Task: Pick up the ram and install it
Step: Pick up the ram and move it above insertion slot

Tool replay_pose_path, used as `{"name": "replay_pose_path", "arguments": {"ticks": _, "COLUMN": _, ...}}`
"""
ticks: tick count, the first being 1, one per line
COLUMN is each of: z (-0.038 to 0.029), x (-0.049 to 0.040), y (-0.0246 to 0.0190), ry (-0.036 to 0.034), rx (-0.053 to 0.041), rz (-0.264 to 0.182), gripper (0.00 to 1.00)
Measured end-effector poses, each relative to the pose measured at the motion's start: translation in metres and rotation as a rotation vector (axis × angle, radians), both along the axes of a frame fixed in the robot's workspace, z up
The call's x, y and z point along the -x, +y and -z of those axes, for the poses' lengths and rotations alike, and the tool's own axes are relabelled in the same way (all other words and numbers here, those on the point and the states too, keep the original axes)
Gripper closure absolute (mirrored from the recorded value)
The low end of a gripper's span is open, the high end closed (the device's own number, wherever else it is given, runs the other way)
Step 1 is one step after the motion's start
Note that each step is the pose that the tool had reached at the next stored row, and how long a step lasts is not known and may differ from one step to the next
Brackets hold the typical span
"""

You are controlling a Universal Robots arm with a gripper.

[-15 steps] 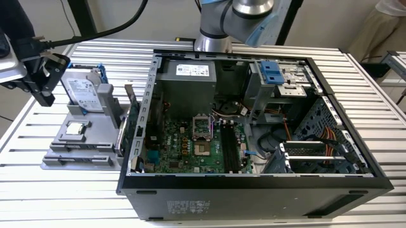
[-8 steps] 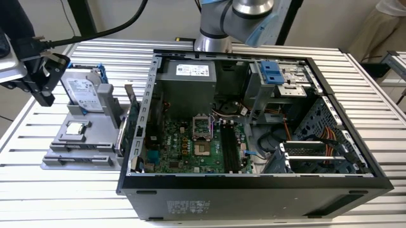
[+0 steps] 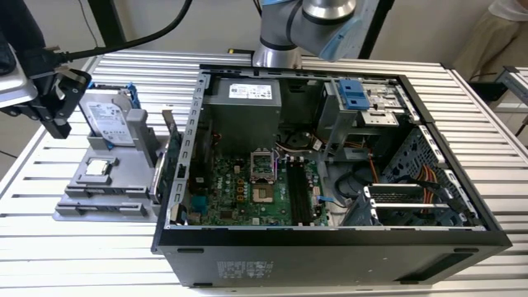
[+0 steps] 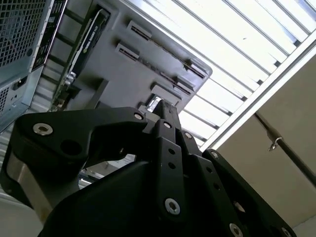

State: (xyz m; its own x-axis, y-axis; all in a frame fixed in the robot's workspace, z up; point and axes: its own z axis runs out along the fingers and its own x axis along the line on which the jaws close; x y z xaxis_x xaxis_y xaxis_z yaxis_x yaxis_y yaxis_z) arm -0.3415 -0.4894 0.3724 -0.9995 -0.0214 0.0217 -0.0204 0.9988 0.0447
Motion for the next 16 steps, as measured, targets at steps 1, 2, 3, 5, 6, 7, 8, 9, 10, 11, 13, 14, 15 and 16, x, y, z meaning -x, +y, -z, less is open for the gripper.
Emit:
{"name": "replay_pose_path", "arguments": {"ticks": 1, "z": 0.0001, "x": 0.0, "y": 0.0, "ry": -0.0001, "rx": -0.0001, "rz": -0.002, "gripper": 1.0}}
{"name": "replay_pose_path", "arguments": {"ticks": 2, "z": 0.0, "x": 0.0, "y": 0.0, "ry": 0.0, "rx": 0.0, "rz": -0.005, "gripper": 1.0}}
{"name": "replay_pose_path", "arguments": {"ticks": 3, "z": 0.0, "x": 0.0001, "y": 0.0, "ry": 0.0, "rx": 0.0, "rz": -0.007, "gripper": 1.0}}
{"name": "replay_pose_path", "arguments": {"ticks": 5, "z": 0.0, "x": 0.0001, "y": 0.0, "ry": 0.0, "rx": 0.0, "rz": -0.013, "gripper": 1.0}}
{"name": "replay_pose_path", "arguments": {"ticks": 6, "z": 0.0001, "x": 0.0001, "y": 0.0, "ry": -0.0001, "rx": -0.0001, "rz": -0.015, "gripper": 1.0}}
{"name": "replay_pose_path", "arguments": {"ticks": 7, "z": 0.0001, "x": 0.0001, "y": 0.0, "ry": -0.0001, "rx": -0.0001, "rz": -0.018, "gripper": 1.0}}
{"name": "replay_pose_path", "arguments": {"ticks": 8, "z": 0.0, "x": 0.0001, "y": 0.0, "ry": -0.0001, "rx": -0.0001, "rz": -0.021, "gripper": 1.0}}
{"name": "replay_pose_path", "arguments": {"ticks": 9, "z": 0.0001, "x": 0.0001, "y": 0.0, "ry": -0.0001, "rx": -0.0001, "rz": -0.023, "gripper": 1.0}}
{"name": "replay_pose_path", "arguments": {"ticks": 10, "z": 0.0, "x": 0.0001, "y": 0.0, "ry": -0.0001, "rx": 0.0, "rz": -0.026, "gripper": 1.0}}
{"name": "replay_pose_path", "arguments": {"ticks": 11, "z": 0.0, "x": 0.0001, "y": 0.0, "ry": -0.0001, "rx": -0.0001, "rz": -0.028, "gripper": 1.0}}
{"name": "replay_pose_path", "arguments": {"ticks": 13, "z": 0.0, "x": 0.0, "y": 0.0, "ry": -0.0001, "rx": -0.0001, "rz": -0.032, "gripper": 1.0}}
{"name": "replay_pose_path", "arguments": {"ticks": 14, "z": 0.0, "x": 0.0, "y": 0.0, "ry": 0.0, "rx": 0.0, "rz": -0.034, "gripper": 1.0}}
{"name": "replay_pose_path", "arguments": {"ticks": 15, "z": 0.0, "x": 0.0, "y": 0.0, "ry": 0.0, "rx": -0.0001, "rz": -0.037, "gripper": 1.0}}
{"name": "replay_pose_path", "arguments": {"ticks": 16, "z": 0.0, "x": 0.0, "y": 0.0, "ry": 0.0, "rx": 0.0, "rz": -0.04, "gripper": 1.0}}
